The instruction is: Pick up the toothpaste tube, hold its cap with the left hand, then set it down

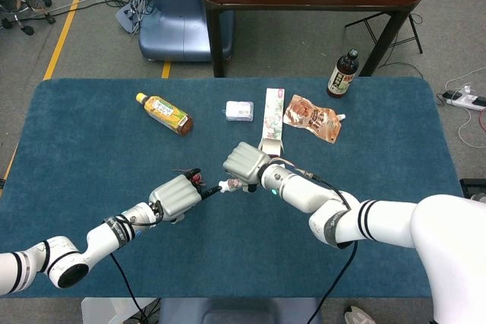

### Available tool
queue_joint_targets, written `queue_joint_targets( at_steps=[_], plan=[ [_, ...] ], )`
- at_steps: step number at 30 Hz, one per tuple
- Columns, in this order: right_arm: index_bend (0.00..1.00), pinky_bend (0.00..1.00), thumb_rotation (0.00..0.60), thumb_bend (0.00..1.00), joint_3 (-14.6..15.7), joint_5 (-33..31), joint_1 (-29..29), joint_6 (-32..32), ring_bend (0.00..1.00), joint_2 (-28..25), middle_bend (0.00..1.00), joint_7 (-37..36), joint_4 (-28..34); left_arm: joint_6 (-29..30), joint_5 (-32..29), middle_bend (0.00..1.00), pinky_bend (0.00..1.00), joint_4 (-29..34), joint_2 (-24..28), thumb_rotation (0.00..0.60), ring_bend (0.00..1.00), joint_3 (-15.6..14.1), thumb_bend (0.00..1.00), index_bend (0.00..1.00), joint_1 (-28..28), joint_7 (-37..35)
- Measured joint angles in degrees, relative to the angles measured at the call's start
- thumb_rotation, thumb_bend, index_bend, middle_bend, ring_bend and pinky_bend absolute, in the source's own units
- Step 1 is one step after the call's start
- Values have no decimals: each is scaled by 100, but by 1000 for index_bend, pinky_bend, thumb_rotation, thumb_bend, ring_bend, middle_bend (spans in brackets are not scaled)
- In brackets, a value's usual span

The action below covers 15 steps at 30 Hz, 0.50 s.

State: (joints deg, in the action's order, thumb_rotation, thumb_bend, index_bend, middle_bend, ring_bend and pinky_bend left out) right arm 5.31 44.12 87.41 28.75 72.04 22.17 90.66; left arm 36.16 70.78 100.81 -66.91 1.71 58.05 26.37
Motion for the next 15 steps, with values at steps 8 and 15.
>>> queue_joint_targets(
  at_steps=[8, 15],
  plan=[
    [802, 386, 600, 963, -50, 88, -62, -21, 584, 10, 708, -71, -31, 3, -53, 470, 46, -52, -36, 600, 406, -49, 222, 17, 38, 5],
    [808, 386, 600, 964, -109, 188, -126, -28, 586, -3, 710, -139, -53, -5, -121, 470, 46, -75, -59, 600, 407, -93, 222, 18, 79, 37]
  ],
)
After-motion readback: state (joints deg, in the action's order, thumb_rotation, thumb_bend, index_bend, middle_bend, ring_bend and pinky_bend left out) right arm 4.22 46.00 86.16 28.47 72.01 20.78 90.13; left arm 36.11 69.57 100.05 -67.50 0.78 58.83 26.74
